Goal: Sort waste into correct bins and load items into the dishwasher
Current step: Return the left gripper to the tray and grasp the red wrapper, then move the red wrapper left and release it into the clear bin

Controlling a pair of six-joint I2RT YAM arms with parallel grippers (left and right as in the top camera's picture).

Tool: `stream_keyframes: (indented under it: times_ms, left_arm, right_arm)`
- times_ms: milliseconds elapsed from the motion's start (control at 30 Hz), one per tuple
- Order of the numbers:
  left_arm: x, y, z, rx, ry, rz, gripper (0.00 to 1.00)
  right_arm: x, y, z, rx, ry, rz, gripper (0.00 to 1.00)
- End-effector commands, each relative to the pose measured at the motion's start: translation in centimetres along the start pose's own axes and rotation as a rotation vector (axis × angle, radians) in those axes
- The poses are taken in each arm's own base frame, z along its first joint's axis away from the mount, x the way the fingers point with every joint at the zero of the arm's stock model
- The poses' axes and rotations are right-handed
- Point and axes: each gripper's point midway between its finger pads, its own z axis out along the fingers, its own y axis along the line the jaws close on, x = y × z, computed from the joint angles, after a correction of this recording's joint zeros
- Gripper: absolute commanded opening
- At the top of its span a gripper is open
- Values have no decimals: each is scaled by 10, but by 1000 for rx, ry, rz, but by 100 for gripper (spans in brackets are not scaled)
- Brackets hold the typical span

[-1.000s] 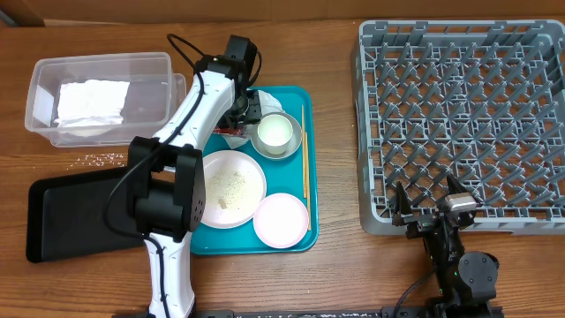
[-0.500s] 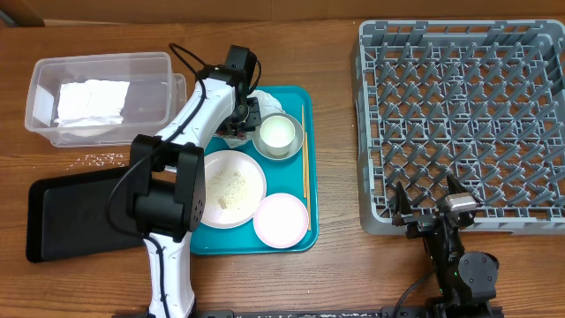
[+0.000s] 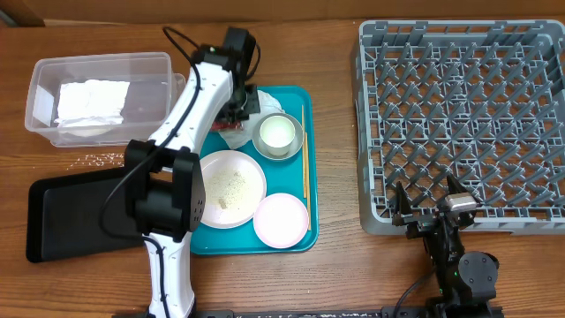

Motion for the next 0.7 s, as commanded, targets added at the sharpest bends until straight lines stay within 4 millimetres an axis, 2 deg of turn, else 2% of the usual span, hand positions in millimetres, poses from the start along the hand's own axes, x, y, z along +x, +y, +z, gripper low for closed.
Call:
stream_keyframes:
  times_ms: [0,167,267,533,667]
  left_arm:
    - [-18,-5,-35,21,-66,-10,4]
    - [-22,-3,-63,16,-84,-10,4]
    - [-32,7,-78,-17,-125,-18,4]
    - [-73,67,-121,-123,-280,-129,4]
    - [-87,100,-130,-134,-311,-190,4]
  right_arm:
    - [1,-2,0,12,-6,-2,100]
    - [1,-2,0,12,-6,-2,100]
    - [1,-2,0,12,-6,-2,100]
    - [1,-2,0,12,-6,-2,100]
    - [1,-2,0,12,-6,-2,100]
